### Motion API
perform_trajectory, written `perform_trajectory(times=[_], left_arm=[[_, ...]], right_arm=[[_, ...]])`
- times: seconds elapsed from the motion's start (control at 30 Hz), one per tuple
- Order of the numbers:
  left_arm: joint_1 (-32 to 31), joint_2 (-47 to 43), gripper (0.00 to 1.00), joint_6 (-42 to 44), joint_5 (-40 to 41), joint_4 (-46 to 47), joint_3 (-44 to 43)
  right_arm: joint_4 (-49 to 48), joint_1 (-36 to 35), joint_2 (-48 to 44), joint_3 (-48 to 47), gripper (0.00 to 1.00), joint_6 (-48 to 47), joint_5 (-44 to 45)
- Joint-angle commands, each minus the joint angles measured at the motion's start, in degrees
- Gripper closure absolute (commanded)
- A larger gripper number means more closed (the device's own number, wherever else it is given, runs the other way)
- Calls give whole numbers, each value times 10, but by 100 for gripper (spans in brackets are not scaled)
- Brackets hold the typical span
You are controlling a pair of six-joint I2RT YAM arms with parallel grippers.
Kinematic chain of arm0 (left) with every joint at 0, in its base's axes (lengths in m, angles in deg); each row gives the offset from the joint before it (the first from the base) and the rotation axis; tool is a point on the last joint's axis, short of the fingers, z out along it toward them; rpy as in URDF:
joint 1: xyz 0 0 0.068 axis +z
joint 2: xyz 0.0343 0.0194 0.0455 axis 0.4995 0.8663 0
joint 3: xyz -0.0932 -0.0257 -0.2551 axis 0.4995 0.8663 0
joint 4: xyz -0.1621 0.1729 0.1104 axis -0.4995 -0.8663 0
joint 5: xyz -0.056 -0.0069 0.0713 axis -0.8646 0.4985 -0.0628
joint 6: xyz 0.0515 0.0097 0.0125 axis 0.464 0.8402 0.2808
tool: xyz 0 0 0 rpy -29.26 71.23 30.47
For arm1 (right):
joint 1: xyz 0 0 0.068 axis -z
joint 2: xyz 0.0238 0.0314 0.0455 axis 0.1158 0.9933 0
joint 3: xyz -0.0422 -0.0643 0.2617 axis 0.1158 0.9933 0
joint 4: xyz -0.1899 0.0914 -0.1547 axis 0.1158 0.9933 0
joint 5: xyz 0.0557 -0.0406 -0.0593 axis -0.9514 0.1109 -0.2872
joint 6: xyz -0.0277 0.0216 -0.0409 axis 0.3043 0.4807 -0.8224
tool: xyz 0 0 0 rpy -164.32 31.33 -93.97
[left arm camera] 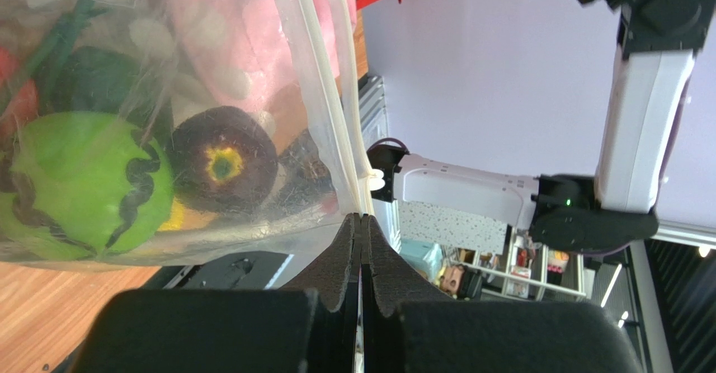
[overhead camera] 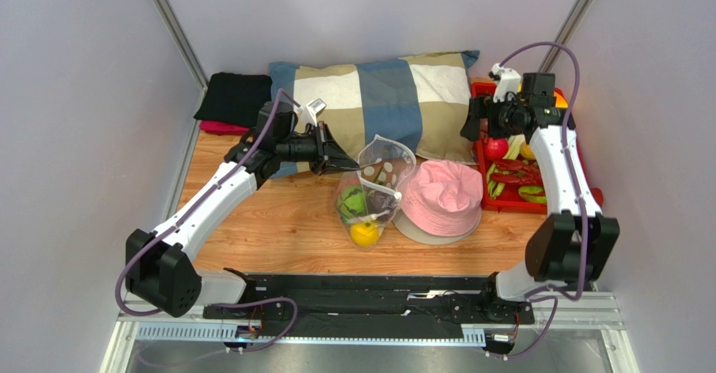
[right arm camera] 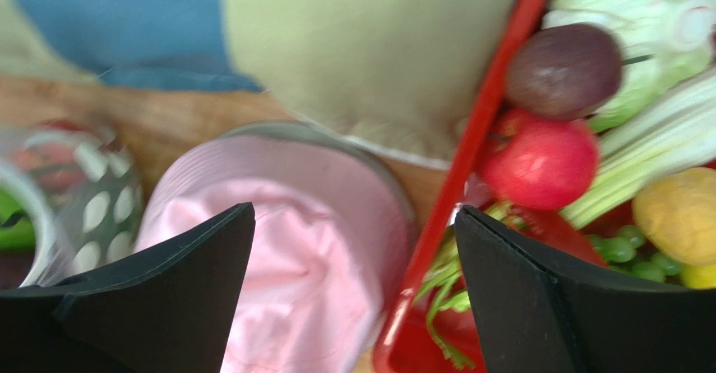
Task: Place the food in the zip-top bag and seal the zipper
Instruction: Pick up the fake fruit from the bin.
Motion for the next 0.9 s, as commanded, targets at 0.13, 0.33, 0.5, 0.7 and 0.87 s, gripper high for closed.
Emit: perform_trajectory(times=[0.13,0.33,0.5,0.7,0.87], left_arm=[[-3,-1,100,23,-16,7,-29],[-3,2,100,22,-16,8,-28],[-3,5,100,25,-15,8,-31],[-2,9,100,24,-16,9,-33],[1,13,100,23,-17,9,-35]], right_arm=[[-19,37,141,-124,4,15,110],[-34,37,214,-174,2,24,187],[-44,37,260,-206,0,31,227],[-49,37,295,-233,0,40,217],[-43,37,313,-237,2,61,192]])
